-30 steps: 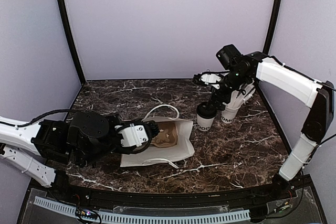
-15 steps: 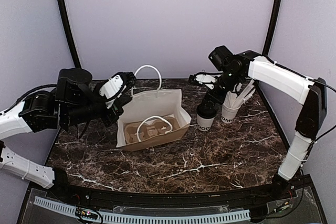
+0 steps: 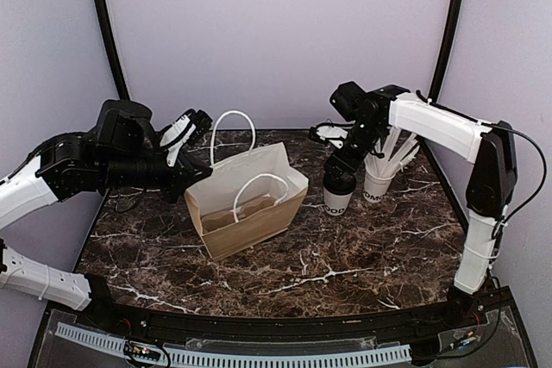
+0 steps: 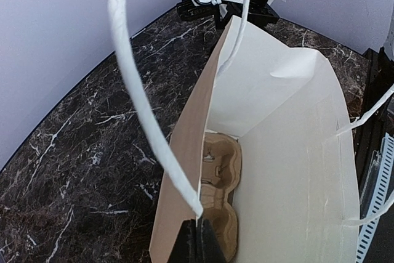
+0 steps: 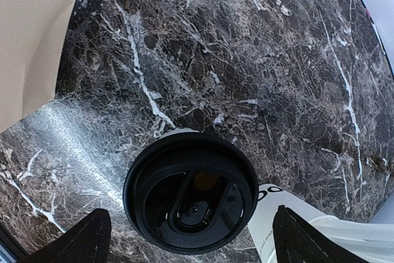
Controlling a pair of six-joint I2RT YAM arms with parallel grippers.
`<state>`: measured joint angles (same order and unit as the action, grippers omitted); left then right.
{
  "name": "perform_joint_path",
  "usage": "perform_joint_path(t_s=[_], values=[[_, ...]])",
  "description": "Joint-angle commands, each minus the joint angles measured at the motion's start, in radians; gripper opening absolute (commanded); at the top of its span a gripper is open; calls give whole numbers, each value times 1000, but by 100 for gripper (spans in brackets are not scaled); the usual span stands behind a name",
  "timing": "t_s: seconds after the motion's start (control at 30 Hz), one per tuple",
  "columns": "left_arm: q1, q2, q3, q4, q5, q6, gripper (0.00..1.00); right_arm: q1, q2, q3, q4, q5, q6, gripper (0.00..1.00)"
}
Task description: Pack the takeout coffee
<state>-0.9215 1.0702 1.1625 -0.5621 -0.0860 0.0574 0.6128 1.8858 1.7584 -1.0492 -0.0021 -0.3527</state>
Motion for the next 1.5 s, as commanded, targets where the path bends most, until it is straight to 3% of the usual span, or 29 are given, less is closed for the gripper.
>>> perform_joint_path(t_s=[0.0,0.9,1.03,1.47], values=[[25,-18,-29,-16,61,-45,0,1,40,35,-7,65,37,93],[53,-20,-52,1,60,-27,0,-26,79,9,-34,-29,76,85],[73,-20,-48,-13,50,-29,0,-27,79,14,-51,-91,61,79],[212,-32,-55,-10,46,-53,0,109,15,3,-114,-166,-71,71]])
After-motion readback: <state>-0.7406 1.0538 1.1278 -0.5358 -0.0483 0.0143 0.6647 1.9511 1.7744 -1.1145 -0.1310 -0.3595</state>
